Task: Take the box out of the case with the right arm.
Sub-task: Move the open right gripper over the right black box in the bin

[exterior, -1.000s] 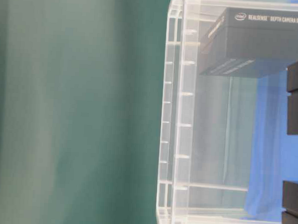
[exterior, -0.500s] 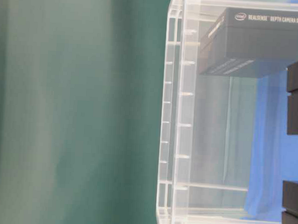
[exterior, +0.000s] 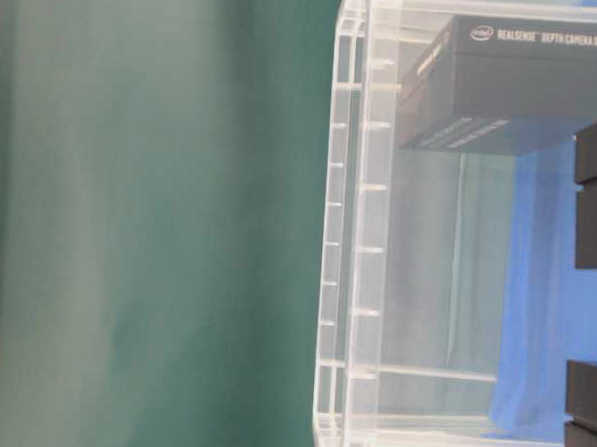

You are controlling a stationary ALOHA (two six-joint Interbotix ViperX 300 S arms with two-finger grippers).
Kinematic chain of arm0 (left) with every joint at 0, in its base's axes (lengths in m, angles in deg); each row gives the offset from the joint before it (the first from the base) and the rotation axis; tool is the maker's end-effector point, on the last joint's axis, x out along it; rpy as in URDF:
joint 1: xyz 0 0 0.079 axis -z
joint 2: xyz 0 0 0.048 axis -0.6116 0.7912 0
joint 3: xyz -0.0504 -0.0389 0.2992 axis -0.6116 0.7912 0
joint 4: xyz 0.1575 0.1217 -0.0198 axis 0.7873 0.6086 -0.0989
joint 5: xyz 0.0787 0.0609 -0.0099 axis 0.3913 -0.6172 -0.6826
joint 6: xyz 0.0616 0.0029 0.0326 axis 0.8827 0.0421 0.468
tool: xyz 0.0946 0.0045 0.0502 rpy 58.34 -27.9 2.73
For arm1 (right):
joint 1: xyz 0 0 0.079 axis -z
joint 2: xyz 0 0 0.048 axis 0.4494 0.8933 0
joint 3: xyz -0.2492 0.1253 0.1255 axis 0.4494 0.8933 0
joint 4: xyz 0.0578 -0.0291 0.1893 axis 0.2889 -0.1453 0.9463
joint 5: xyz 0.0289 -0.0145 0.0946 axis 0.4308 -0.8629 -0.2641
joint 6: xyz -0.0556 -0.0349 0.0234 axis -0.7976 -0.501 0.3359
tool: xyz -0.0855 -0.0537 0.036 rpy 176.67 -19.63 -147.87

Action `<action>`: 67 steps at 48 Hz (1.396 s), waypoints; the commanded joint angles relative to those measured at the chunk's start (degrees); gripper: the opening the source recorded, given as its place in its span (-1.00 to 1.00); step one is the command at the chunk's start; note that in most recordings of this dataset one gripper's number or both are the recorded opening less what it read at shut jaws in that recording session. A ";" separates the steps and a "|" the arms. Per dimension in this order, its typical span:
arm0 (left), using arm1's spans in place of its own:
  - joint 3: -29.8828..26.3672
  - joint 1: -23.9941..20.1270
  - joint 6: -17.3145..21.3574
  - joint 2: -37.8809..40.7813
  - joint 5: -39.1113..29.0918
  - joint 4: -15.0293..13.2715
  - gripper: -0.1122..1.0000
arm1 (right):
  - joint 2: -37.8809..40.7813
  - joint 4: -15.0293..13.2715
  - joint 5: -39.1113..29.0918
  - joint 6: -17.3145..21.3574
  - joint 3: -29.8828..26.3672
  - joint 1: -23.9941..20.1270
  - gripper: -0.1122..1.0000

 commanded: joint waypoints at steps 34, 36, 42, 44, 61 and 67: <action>-0.44 0.00 0.09 0.53 0.18 0.18 -0.80 | 2.11 3.25 5.45 0.00 -2.37 0.18 0.72; -0.44 0.09 0.09 0.53 0.18 0.18 -0.80 | 3.08 3.52 6.50 0.00 -3.08 0.00 0.72; -0.44 0.00 0.09 0.53 0.18 0.18 -0.80 | 7.03 3.60 8.26 -0.09 -6.15 -0.62 0.72; -0.44 0.00 0.09 0.53 0.18 0.18 -0.80 | 8.61 3.60 8.44 -0.18 -7.56 -0.88 0.72; -0.44 0.09 0.09 -0.26 0.18 0.18 -0.80 | 21.88 3.60 8.44 -0.09 -20.21 -3.43 0.72; -0.44 0.09 0.09 -0.53 0.18 0.18 -0.80 | 24.35 3.60 8.35 0.26 -22.15 -4.13 0.73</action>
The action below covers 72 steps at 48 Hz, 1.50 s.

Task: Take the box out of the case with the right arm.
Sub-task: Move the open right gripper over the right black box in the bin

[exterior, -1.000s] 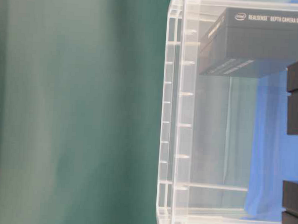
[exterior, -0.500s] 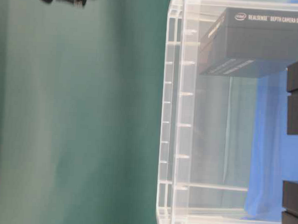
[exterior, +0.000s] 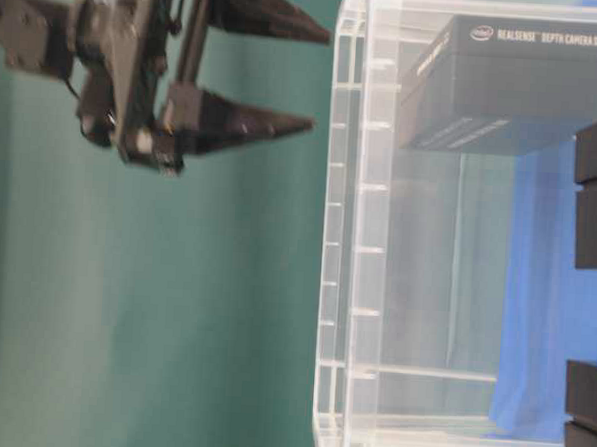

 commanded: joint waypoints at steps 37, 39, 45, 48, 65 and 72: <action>-0.53 0.00 0.09 0.09 0.18 0.18 -0.80 | 0.70 -0.70 -1.32 2.29 -2.11 -0.97 0.75; -0.53 0.00 0.09 0.09 0.18 0.18 -0.80 | 0.70 -0.79 -1.32 2.29 -1.93 -1.05 0.77; -0.53 0.09 0.09 0.09 0.18 0.18 -0.80 | 0.79 -0.88 -1.32 2.55 -1.67 -1.32 0.84; -0.53 0.09 0.09 0.09 0.18 0.18 -0.80 | 0.88 -0.88 -1.32 2.90 -1.58 -1.41 0.86; -0.53 0.00 0.09 0.09 0.18 0.18 -0.80 | 0.97 -1.41 -1.05 3.96 -1.23 -2.02 0.86; -0.53 0.09 0.09 0.09 0.18 0.18 -0.80 | 0.97 -1.49 -1.05 3.96 -1.23 -2.02 0.86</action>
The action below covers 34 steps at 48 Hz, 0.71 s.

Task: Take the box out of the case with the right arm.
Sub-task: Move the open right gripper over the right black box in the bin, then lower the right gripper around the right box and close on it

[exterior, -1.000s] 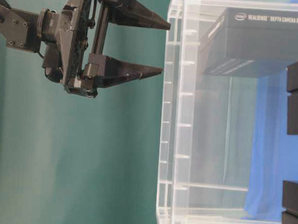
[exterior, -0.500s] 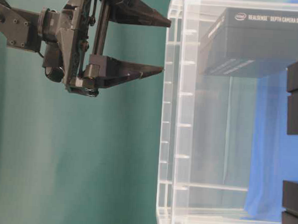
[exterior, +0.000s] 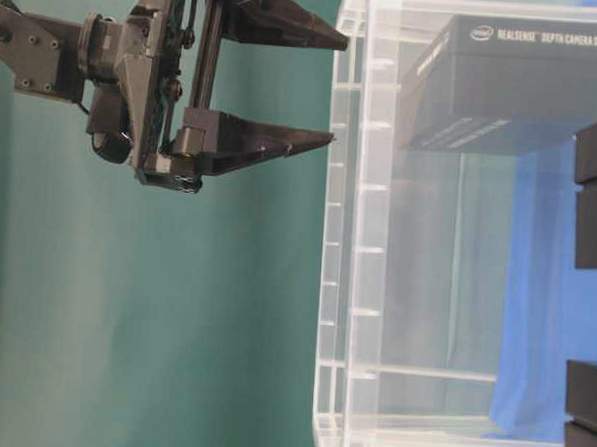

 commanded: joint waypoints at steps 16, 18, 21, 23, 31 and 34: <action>-0.53 0.09 0.09 0.18 0.18 0.18 -0.80 | -0.44 -0.35 0.26 0.88 -0.62 -0.26 0.86; -0.53 0.00 0.09 0.18 0.18 0.18 -0.80 | -0.44 -0.35 0.18 0.88 -0.62 -0.18 0.86; -0.53 0.09 0.09 0.26 0.18 0.18 -0.80 | -0.53 -0.44 0.26 0.88 -0.53 -0.26 0.86; -0.53 0.09 0.09 0.18 0.18 0.18 -0.80 | -0.44 -0.44 0.18 0.88 -0.62 -0.26 0.86; -0.53 0.09 0.09 0.35 0.18 0.18 -0.80 | -0.44 -0.44 0.18 0.88 -0.53 -0.18 0.86; -0.53 0.00 0.09 0.35 0.18 0.18 -0.80 | -0.35 -0.35 0.18 0.88 -0.53 -0.26 0.86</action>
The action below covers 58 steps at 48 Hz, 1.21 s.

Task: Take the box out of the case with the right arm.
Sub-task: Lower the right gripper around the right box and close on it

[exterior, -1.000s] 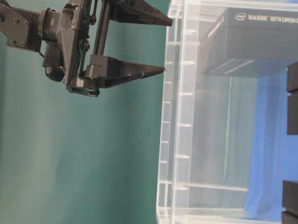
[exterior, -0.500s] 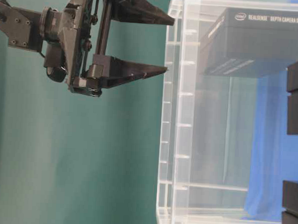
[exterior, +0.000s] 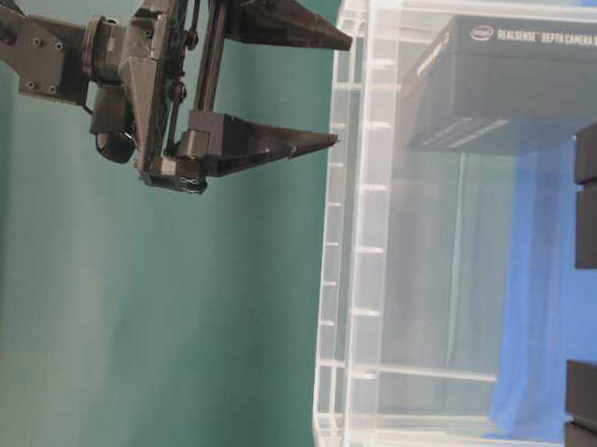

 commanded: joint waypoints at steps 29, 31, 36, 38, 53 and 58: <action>-0.53 0.00 0.09 0.44 0.18 0.18 -0.80 | 1.67 -1.14 2.99 1.23 2.20 -0.18 0.86; -0.53 0.00 0.09 0.44 0.18 0.09 -0.80 | 1.76 -1.05 3.87 1.76 2.90 -0.18 0.86; -0.53 0.00 0.09 0.62 0.18 0.09 -0.80 | 1.93 -1.14 7.38 2.64 4.92 -0.18 0.86; -0.53 0.00 0.09 0.70 0.18 0.18 -0.80 | 2.02 -1.05 8.53 2.99 5.63 -0.18 0.86; -0.53 0.00 0.09 0.70 0.18 0.18 -0.80 | 4.22 0.53 11.51 4.04 8.26 -0.18 0.86; -0.53 0.00 0.09 0.70 0.18 0.18 -0.80 | 4.83 1.14 11.43 4.04 8.26 -0.18 0.86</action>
